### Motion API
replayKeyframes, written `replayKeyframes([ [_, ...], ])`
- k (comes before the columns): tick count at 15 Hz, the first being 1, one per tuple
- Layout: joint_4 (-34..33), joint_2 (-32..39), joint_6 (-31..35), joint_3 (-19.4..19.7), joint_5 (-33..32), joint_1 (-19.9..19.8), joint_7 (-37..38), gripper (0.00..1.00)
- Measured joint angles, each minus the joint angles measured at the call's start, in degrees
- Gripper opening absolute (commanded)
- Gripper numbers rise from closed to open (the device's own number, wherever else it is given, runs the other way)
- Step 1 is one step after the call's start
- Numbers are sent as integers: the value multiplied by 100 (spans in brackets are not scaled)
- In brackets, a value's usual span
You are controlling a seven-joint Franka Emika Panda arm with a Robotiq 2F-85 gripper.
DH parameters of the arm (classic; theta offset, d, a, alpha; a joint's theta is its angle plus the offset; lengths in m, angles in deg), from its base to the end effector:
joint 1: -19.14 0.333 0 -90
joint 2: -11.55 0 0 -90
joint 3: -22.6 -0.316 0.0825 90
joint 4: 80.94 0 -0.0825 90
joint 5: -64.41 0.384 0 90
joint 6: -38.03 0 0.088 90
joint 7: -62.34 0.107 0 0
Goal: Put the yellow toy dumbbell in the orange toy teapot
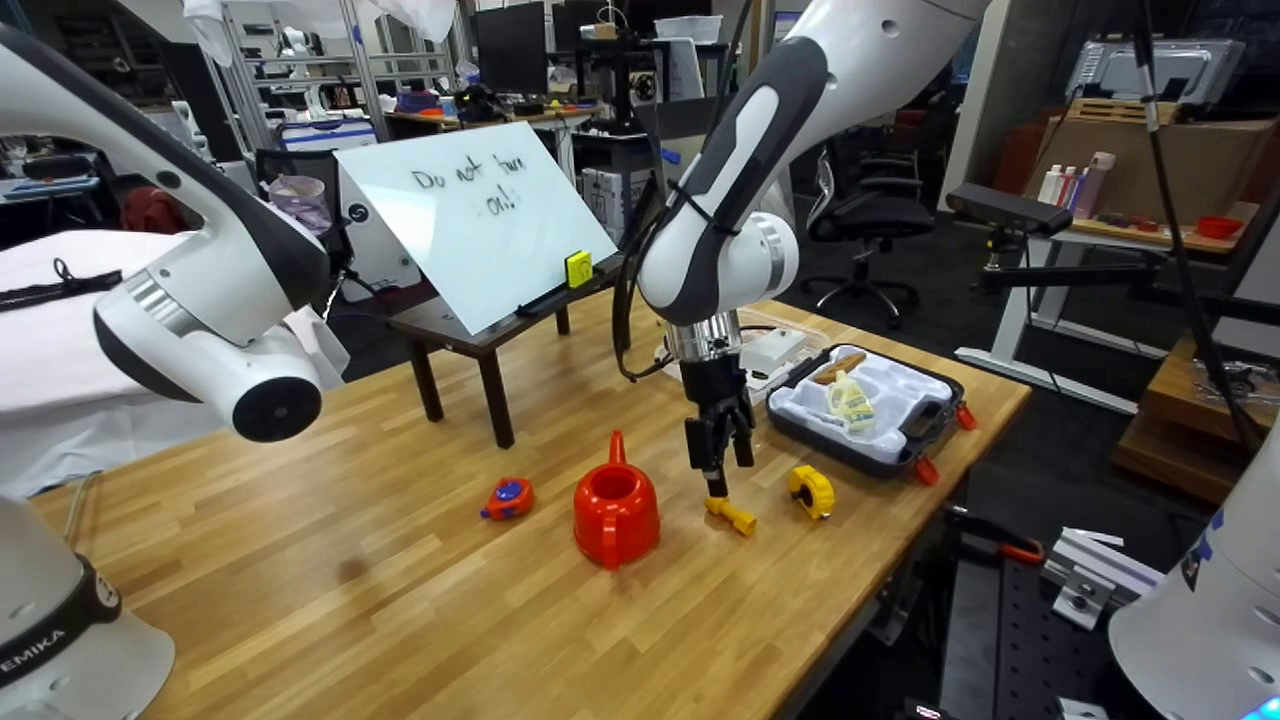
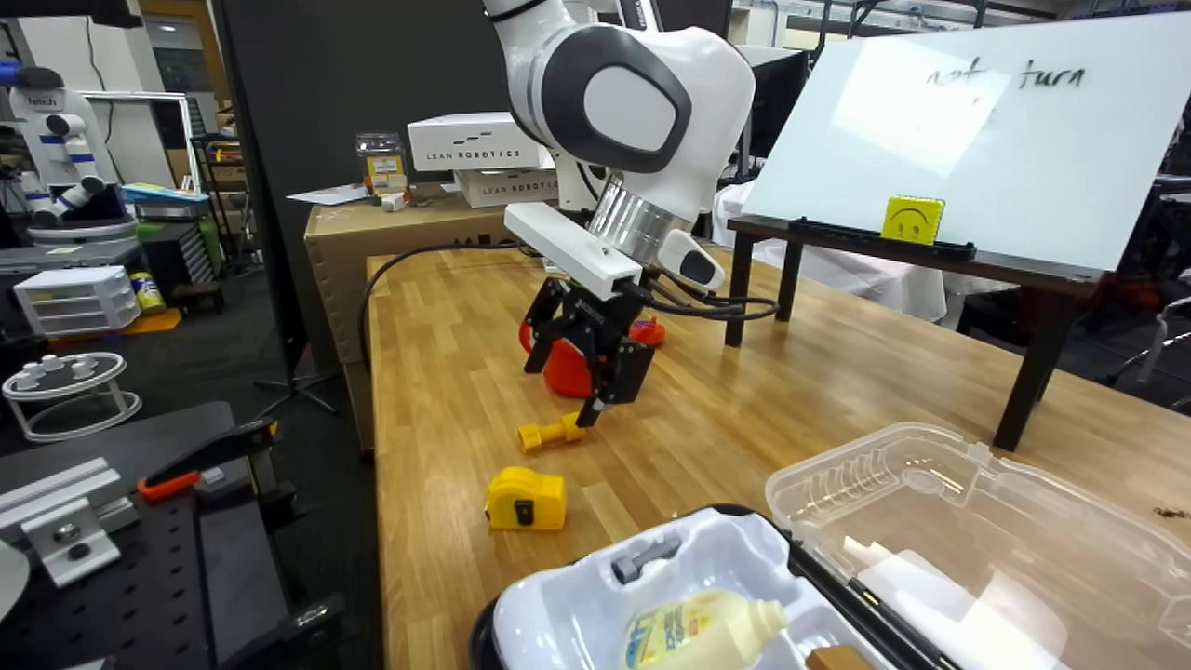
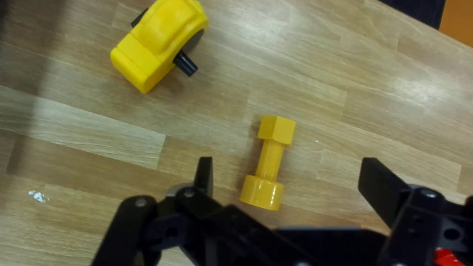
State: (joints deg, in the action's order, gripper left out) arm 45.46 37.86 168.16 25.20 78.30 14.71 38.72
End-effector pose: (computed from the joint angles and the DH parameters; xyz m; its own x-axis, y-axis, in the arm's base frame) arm 0.5010 -0.0572 0.1441 0.9382 0.1313 -0.3202 0.0541 -0.9695 -0.2389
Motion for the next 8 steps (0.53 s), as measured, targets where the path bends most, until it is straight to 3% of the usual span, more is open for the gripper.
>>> replayKeyframes([
  [8,-197,305,-9,-85,-275,-59,26,100],
])
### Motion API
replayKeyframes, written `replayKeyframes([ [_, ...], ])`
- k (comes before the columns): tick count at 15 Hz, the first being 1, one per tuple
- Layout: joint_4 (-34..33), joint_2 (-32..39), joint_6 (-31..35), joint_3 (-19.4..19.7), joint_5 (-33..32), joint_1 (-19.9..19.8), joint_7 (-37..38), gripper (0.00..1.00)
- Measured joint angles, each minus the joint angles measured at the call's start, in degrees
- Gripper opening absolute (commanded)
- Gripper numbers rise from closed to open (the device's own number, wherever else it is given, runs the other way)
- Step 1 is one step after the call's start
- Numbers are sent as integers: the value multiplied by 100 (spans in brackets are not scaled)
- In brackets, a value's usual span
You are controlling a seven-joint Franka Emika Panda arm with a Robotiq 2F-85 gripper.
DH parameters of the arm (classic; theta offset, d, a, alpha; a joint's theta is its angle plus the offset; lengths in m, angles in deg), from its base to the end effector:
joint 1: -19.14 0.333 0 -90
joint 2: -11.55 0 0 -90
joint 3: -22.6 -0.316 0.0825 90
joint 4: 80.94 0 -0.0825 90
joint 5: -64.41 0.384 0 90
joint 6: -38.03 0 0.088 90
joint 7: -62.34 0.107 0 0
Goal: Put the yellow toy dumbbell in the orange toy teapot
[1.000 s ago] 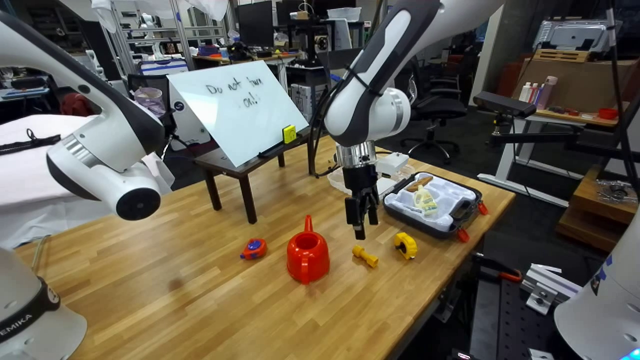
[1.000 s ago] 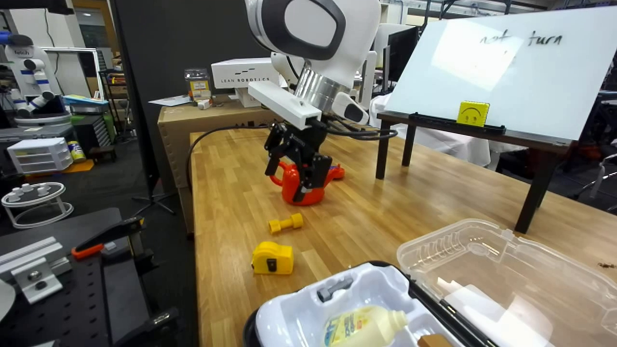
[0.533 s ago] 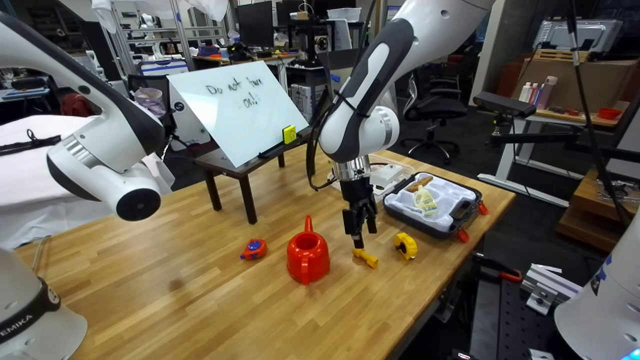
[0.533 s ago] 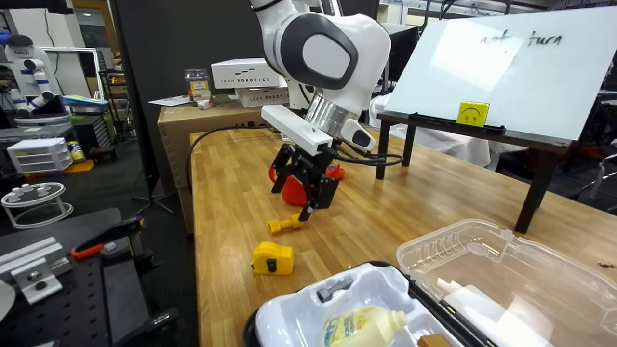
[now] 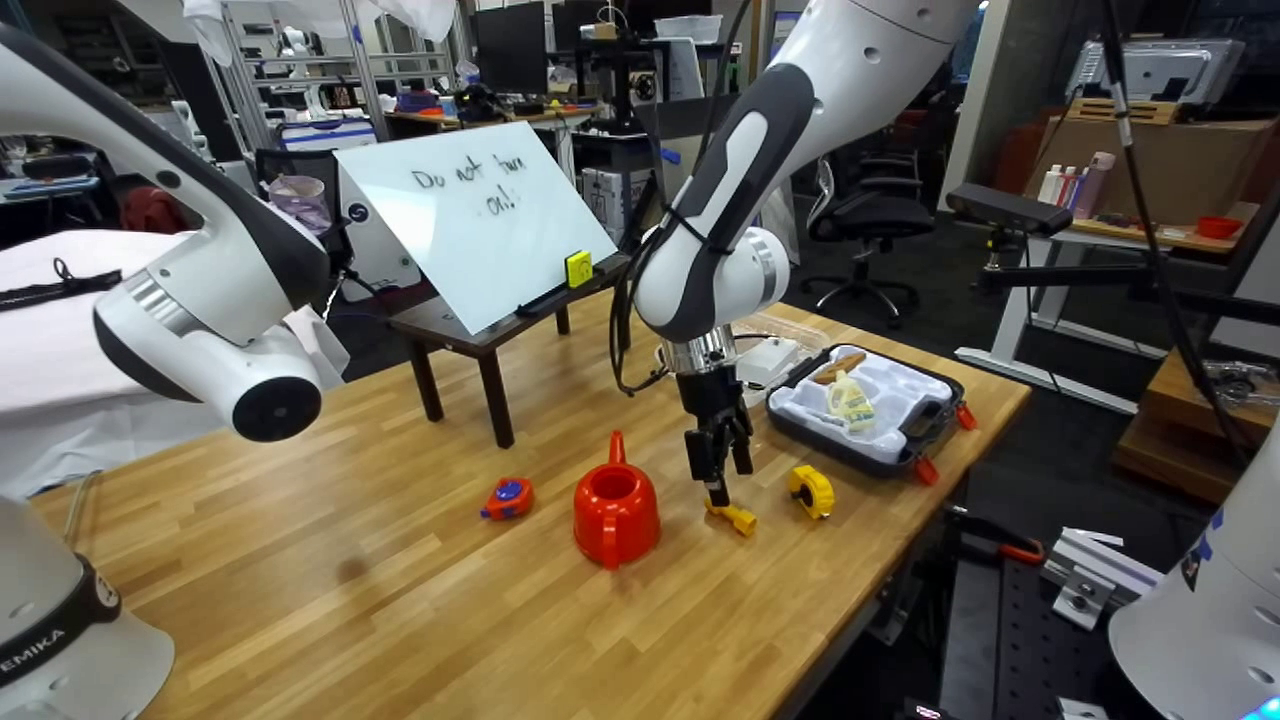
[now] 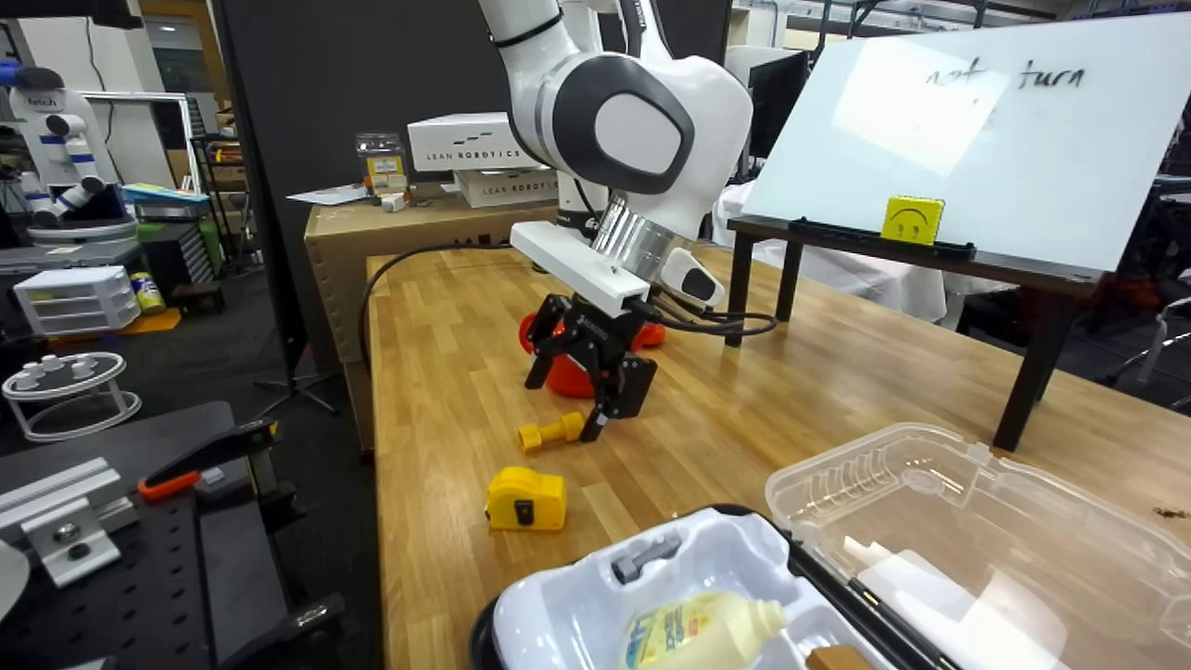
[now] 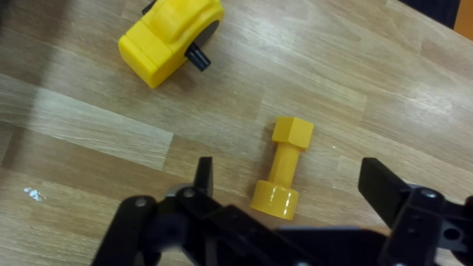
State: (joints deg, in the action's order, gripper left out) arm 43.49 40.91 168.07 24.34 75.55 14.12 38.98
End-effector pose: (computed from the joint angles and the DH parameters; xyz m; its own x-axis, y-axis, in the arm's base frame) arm 0.5053 -0.0561 0.1268 0.9240 0.1657 -0.3447 0.0897 -0.9700 -0.2259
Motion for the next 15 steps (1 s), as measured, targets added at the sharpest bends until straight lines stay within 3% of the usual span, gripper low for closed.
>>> replayKeyframes([
  [5,-85,10,-12,-94,-143,7,146,100],
  [15,-136,50,107,-149,-274,68,1144,100],
])
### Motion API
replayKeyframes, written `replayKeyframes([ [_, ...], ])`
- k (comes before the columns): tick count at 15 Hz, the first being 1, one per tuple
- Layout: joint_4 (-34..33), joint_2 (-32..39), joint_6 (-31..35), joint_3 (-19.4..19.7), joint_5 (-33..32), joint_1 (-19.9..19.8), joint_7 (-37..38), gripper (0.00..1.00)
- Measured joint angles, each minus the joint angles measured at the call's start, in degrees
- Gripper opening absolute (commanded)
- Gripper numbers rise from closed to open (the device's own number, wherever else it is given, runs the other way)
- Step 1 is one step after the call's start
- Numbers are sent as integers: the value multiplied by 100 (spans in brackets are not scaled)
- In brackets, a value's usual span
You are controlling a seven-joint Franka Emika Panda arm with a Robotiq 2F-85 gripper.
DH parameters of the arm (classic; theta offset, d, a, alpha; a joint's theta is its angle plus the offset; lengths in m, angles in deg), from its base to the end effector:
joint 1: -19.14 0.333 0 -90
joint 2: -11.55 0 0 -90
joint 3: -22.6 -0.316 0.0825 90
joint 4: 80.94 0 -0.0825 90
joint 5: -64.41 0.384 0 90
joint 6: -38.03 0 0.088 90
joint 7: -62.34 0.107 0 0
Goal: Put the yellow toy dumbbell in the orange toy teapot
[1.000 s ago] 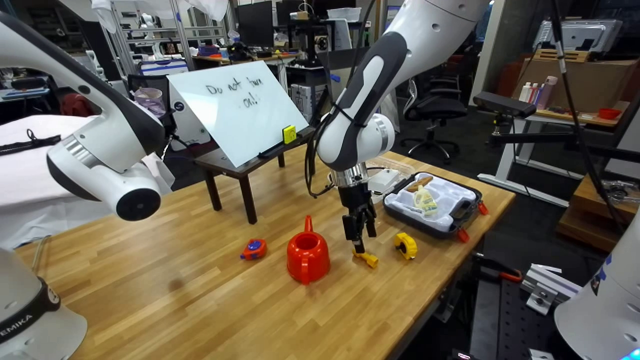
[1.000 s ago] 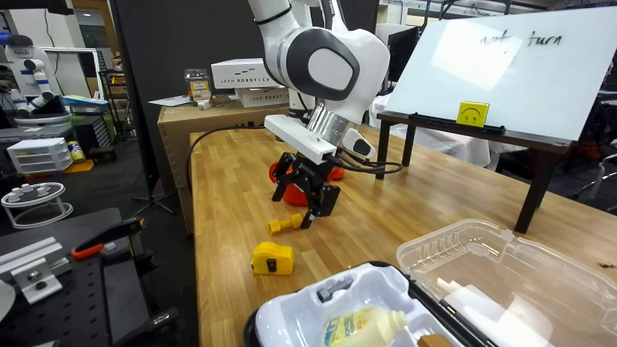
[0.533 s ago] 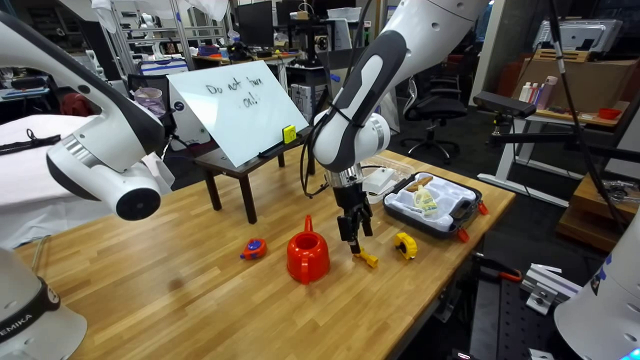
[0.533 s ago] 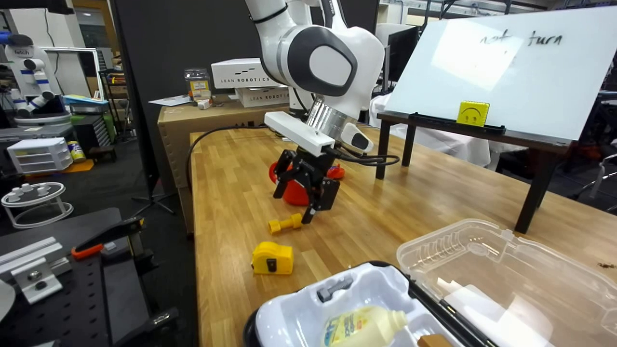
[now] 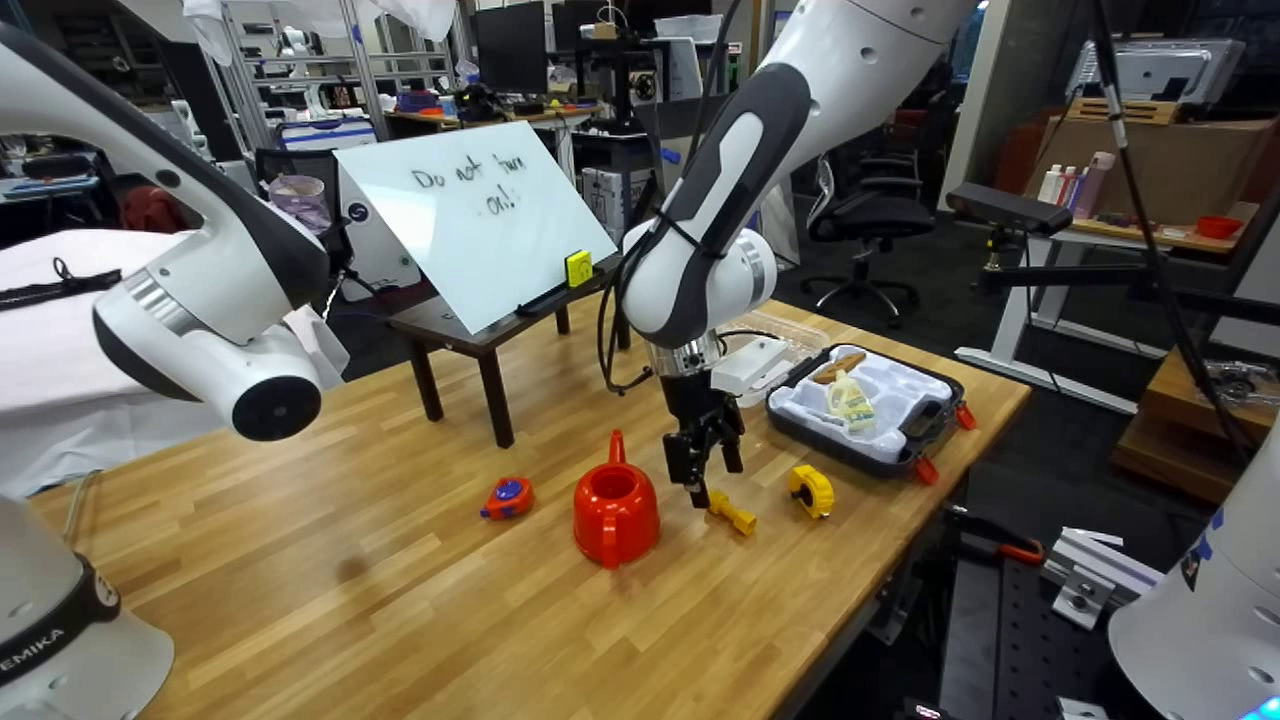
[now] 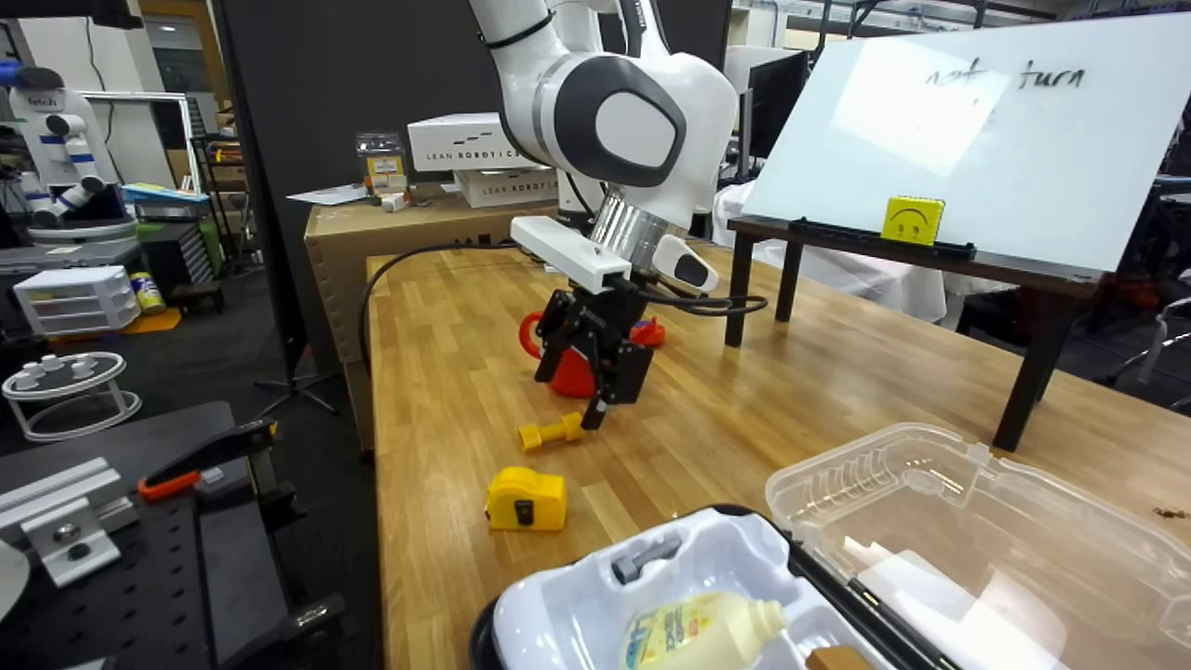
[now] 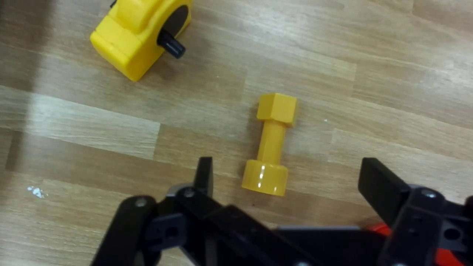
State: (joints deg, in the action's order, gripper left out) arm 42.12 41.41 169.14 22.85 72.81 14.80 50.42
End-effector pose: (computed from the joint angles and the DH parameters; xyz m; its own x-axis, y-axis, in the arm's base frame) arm 0.5179 -0.0384 0.1297 0.9349 0.0354 -0.3532 -0.0155 -0.9900 -0.1403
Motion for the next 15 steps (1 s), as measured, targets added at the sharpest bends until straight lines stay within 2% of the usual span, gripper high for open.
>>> replayKeyframes([
  [10,-170,368,75,3,0,58,575,100],
  [11,-185,368,76,3,0,58,602,94],
  [12,-200,368,76,3,0,58,626,74],
  [15,-230,369,76,4,0,57,653,52],
])
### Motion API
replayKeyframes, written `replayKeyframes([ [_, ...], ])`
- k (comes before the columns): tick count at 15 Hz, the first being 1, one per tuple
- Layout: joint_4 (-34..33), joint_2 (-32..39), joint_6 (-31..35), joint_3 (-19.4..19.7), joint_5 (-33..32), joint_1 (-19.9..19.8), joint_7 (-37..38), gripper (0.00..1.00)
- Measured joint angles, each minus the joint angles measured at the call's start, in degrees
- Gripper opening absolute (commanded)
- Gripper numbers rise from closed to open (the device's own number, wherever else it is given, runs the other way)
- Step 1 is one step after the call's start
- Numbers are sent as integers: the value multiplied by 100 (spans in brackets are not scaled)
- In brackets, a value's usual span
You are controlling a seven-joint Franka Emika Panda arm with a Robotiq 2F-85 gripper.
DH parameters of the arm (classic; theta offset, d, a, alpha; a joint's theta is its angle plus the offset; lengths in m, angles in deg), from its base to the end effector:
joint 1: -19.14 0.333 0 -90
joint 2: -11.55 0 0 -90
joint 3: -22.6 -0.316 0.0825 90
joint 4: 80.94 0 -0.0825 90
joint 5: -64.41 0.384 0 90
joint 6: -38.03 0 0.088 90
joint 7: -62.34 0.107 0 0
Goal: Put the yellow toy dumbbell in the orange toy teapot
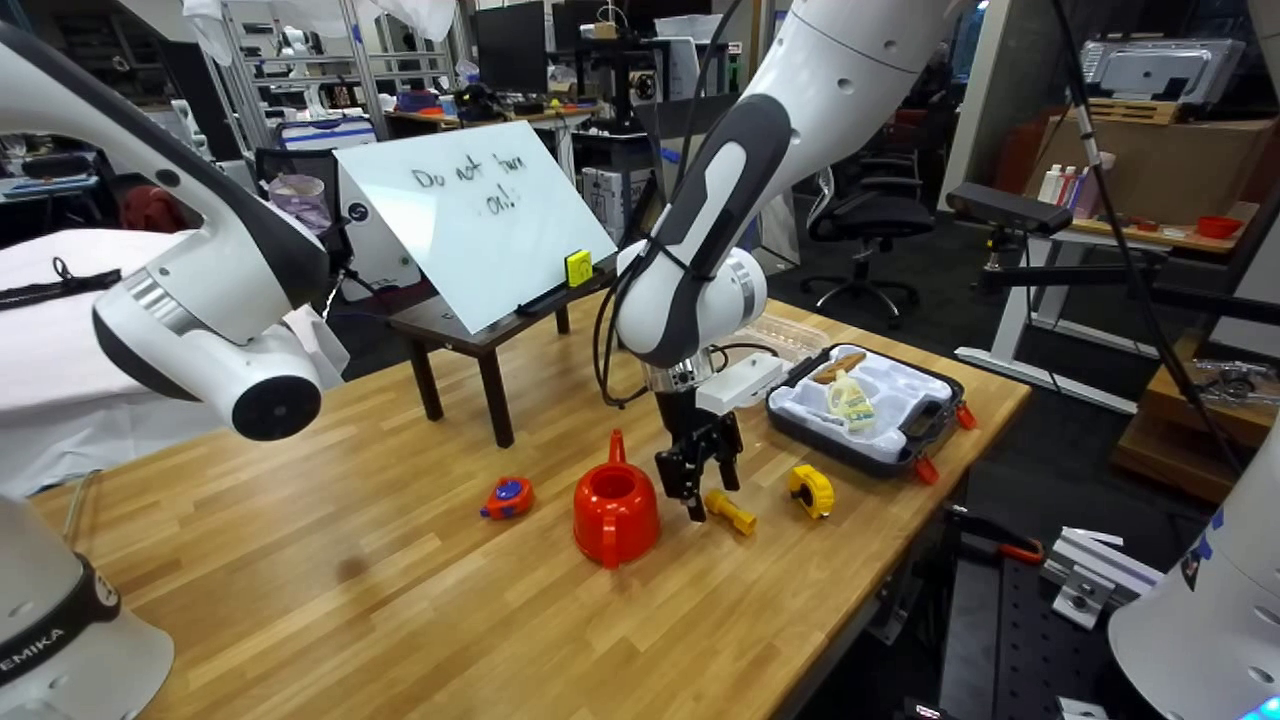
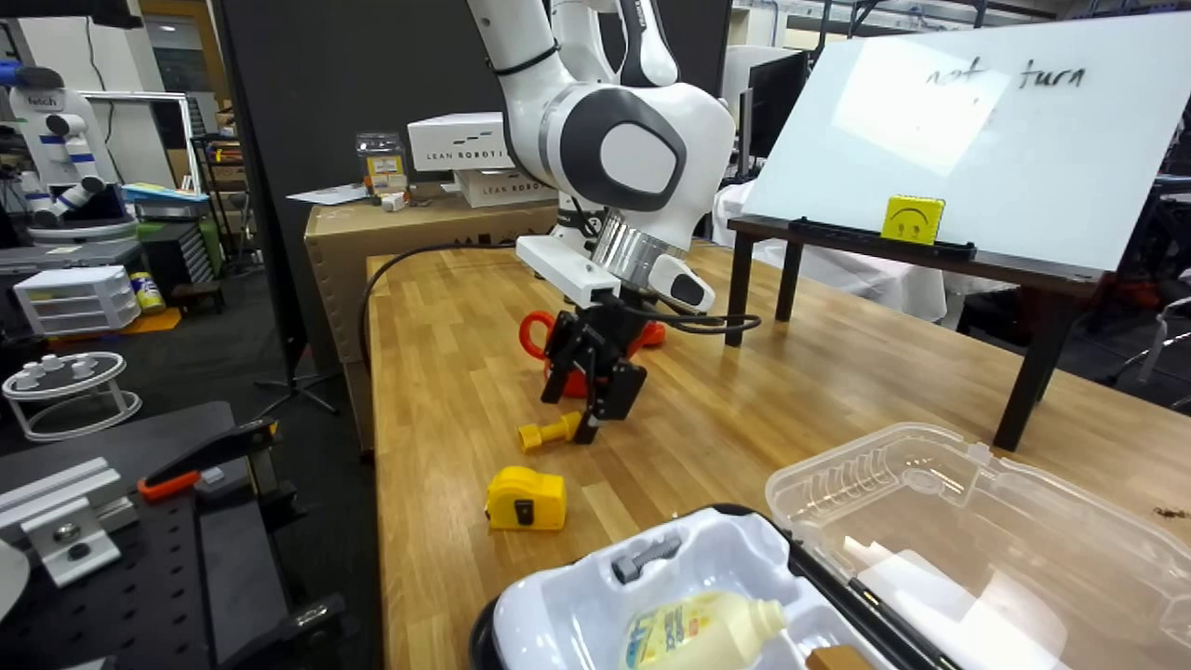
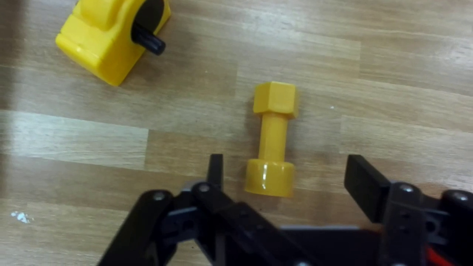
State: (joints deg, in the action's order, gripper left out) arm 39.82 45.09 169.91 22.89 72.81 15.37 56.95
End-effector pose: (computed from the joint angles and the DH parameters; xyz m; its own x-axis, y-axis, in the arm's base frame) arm 0.5239 -0.0343 0.1082 0.9236 -0.0700 -0.3768 -0.1143 -0.9888 -0.0964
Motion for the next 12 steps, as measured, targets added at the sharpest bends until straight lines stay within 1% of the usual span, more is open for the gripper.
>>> replayKeyframes([
  [6,-7,1,1,6,0,-2,20,11],
  [7,-7,1,1,4,0,0,21,8],
  [12,28,-111,20,2,0,5,21,8],
])
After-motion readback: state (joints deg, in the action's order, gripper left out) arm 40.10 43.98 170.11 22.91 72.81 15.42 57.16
